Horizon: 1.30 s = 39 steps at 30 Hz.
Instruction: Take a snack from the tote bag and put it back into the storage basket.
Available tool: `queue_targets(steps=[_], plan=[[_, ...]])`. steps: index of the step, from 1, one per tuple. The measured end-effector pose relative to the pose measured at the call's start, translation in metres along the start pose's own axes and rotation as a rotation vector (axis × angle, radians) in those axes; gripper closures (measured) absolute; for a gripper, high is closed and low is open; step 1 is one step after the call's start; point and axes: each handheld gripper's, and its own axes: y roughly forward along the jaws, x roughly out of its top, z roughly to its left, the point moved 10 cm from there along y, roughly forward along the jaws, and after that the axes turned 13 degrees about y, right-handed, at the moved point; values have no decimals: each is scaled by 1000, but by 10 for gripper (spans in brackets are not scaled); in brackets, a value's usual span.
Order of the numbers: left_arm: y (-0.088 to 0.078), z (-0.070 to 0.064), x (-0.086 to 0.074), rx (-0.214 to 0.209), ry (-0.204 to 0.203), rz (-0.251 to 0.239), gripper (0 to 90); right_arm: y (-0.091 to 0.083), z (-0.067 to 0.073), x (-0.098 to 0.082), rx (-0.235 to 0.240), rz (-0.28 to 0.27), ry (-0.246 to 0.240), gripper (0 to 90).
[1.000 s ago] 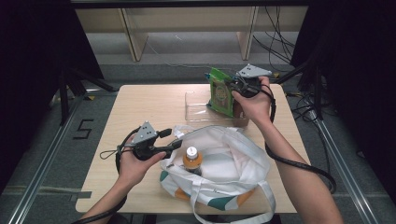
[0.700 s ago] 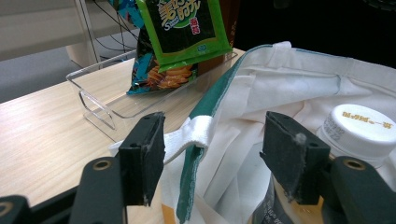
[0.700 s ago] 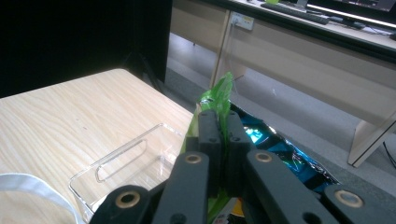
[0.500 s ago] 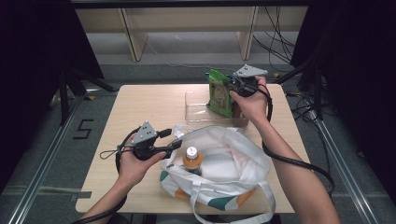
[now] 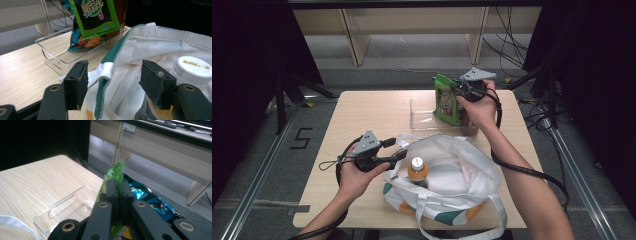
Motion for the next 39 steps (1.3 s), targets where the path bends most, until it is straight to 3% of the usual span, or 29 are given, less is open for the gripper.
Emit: queue_targets(steps=[13,14,15,17,19,21,23,30,32,37,39], plan=[[0,0,-1,-4,1,2,385,10,3,-5,-20,21,-22,894],[0,0,-1,-3,0,1,386,11,1,-4,-20,19,-46,894],[0,0,-1,-3,0,1,386,11,3,-6,-21,25,-28,894],[0,0,-1,-4,0,1,387,13,2,-6,-26,19,-47,893],[0,0,-1,-5,3,1,387,14,4,-8,-22,28,-33,893],[0,-1,-1,-4,-2,3,387,15,2,-7,-20,31,-63,892],[0,-1,-1,-6,3,3,387,16,3,-9,-20,35,-43,892],[0,-1,-1,-6,3,3,387,18,3,-10,-18,39,-53,891],[0,-1,-1,-6,3,3,387,20,3,-11,-20,40,-79,890],[0,-1,-2,-8,5,4,387,21,2,-13,-29,38,-63,889],[0,-1,-1,-7,5,3,387,23,2,-14,-25,42,-87,889]])
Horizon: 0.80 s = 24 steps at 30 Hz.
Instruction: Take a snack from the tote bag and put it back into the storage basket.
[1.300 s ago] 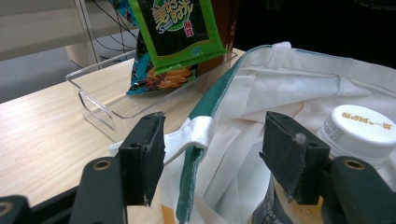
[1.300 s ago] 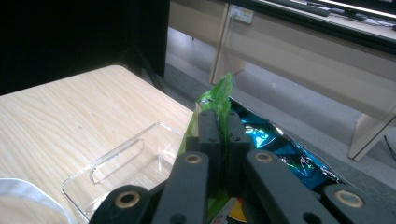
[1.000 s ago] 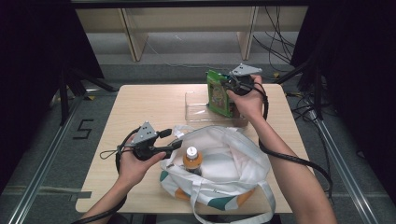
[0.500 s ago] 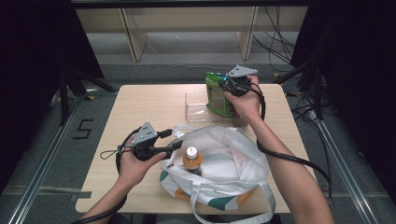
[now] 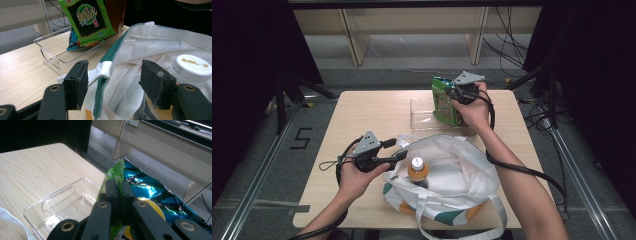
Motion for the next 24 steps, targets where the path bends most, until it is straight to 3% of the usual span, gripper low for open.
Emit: queue_targets(steps=[15,22,24], plan=[[1,-1,0,-7,-1,-1,387,3,3,-9,21,41,-14,864],[1,-2,0,-7,0,2,387,1,1,-10,6,61,-31,859],[1,-2,0,-7,1,2,387,-1,2,-12,2,75,-15,858]])
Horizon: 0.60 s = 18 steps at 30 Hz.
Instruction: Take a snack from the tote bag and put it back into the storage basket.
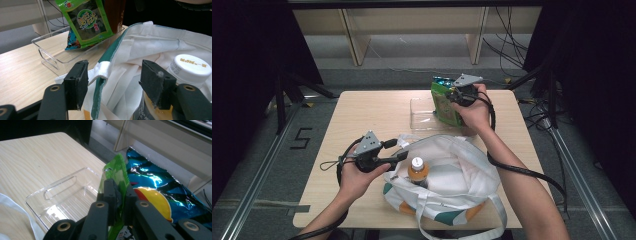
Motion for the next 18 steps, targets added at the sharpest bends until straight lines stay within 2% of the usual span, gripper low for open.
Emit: queue_targets(steps=[4,5,9,10,12,14,15,18], plan=[[1,-1,1,-8,-2,-9,387,-2,-2,0,-9,14,-10,860],[1,0,0,-5,1,-2,387,-3,-1,0,-7,21,8,860],[1,-1,0,-5,1,-2,387,-3,-3,0,-10,29,7,855],[1,-1,0,-5,0,-2,387,-4,-5,1,-16,28,-10,850],[1,-1,0,-6,0,-3,387,-5,-4,-1,-12,44,24,844],[1,0,0,-6,0,-2,387,-5,-5,-2,-14,51,12,831],[1,-1,0,-6,0,-3,387,-6,-5,-3,-28,59,23,828],[1,-1,0,-6,0,-3,388,-8,-4,-4,-29,68,37,820]])
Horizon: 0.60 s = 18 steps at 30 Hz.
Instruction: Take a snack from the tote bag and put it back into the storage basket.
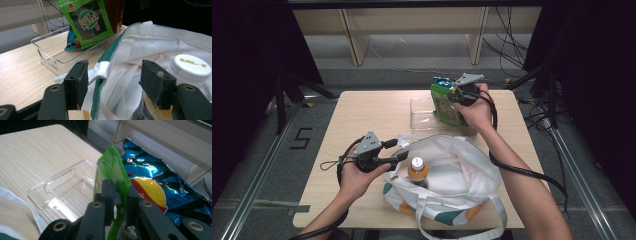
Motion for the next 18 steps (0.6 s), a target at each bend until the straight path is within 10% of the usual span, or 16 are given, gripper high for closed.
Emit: queue_targets(steps=[18], plan=[[1,0,0,1,6,4,387,-9,-4,-8,-46,69,-10,808]])
